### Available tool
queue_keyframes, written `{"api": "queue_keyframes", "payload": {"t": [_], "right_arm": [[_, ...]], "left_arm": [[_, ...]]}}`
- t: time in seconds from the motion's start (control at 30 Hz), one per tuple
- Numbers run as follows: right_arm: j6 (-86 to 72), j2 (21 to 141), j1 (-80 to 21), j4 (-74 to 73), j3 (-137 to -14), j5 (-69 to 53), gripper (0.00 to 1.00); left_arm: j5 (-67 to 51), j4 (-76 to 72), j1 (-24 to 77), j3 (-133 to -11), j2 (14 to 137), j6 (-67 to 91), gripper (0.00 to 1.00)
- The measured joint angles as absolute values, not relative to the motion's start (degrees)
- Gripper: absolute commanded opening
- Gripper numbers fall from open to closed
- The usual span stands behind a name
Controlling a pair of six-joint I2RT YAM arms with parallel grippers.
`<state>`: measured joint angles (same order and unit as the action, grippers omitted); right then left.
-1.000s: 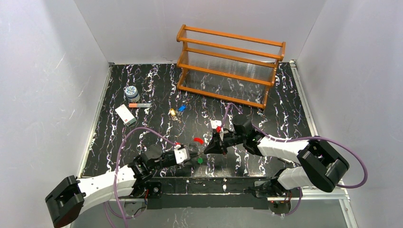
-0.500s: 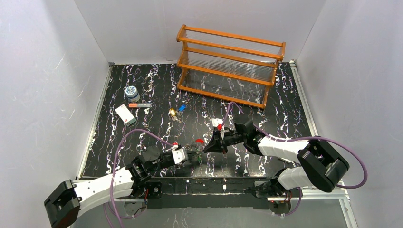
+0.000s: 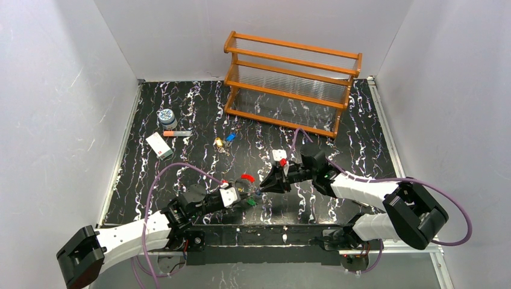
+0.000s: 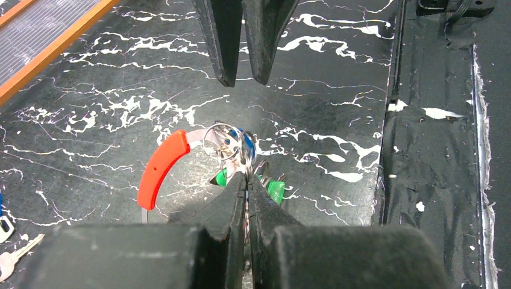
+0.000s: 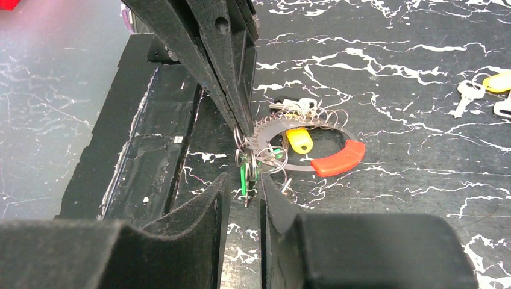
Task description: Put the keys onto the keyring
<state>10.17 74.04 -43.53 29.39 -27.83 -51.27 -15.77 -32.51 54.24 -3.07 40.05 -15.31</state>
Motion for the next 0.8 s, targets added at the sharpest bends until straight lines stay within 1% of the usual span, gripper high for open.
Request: {"api": "queue_keyframes", "payload": {"t": [0.23, 0.53, 0.8], "right_arm": [[13.89, 72.79, -43.72, 29.21, -26.28, -52.38, 0.36], [20.21, 72.77, -47.27, 26.72, -26.02, -50.43, 0.35], [20.27, 77.54, -49.69, 26.74, -26.48, -45.63, 0.35]], "left_arm": [[-15.88, -33.19, 54.24, -2.96, 40.05, -14.74, 0.0], [-17.43, -34.41, 54.24, -2.31, 40.05, -14.74, 0.0], [-18.87, -34.7, 54.24, -2.31, 40.07, -14.81, 0.0]]}}
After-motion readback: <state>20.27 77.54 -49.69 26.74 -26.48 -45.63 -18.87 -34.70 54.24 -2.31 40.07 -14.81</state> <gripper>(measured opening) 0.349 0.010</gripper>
